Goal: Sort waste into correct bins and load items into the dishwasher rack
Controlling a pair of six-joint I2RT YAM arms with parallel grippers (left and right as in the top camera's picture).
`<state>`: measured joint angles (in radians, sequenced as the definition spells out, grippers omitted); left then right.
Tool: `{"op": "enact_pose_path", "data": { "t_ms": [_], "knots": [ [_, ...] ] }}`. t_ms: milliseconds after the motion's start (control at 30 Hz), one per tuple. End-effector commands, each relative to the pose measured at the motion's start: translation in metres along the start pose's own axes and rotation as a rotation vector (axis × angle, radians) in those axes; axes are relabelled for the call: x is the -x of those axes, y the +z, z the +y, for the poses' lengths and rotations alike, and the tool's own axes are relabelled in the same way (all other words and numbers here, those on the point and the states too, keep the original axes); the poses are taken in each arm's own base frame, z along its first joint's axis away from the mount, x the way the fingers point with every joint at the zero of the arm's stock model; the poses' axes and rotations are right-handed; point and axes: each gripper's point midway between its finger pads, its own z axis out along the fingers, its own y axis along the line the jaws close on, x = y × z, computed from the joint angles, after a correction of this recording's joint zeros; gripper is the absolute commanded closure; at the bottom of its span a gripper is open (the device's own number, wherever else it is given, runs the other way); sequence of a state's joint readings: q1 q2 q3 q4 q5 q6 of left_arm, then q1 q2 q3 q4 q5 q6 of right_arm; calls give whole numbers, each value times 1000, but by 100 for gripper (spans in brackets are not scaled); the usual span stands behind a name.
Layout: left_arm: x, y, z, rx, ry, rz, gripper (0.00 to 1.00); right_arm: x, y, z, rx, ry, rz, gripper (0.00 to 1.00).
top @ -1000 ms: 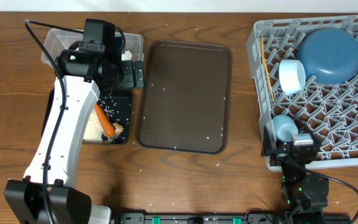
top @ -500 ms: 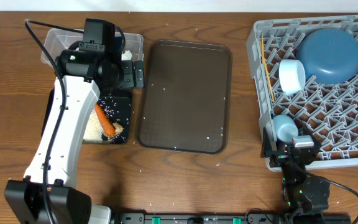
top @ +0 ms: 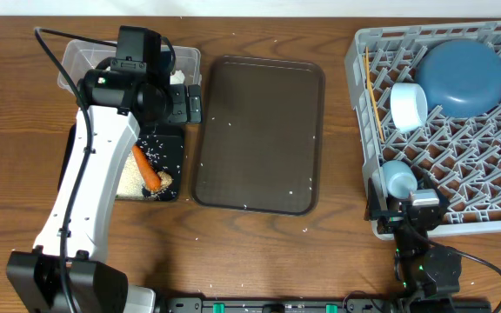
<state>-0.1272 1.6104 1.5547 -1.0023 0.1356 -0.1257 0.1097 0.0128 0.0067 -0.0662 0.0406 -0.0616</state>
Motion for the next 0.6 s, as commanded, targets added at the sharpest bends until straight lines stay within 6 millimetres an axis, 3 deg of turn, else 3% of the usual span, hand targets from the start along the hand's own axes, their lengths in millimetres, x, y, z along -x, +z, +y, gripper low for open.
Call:
{"op": "enact_pose_path", "data": {
  "t_ms": [0, 167, 400, 567],
  "knots": [
    [-4, 1, 0, 1, 9, 20, 2, 0, 0, 2, 10, 12, -2, 1],
    [-3, -4, 12, 62, 27, -2, 2, 0, 0, 2, 10, 12, -2, 1],
    [42, -47, 4, 18, 56, -356, 2, 0, 0, 2, 10, 12, -2, 1],
    [30, -81, 16, 12, 68, -566, 2, 0, 0, 2, 10, 12, -2, 1]
  ]
}}
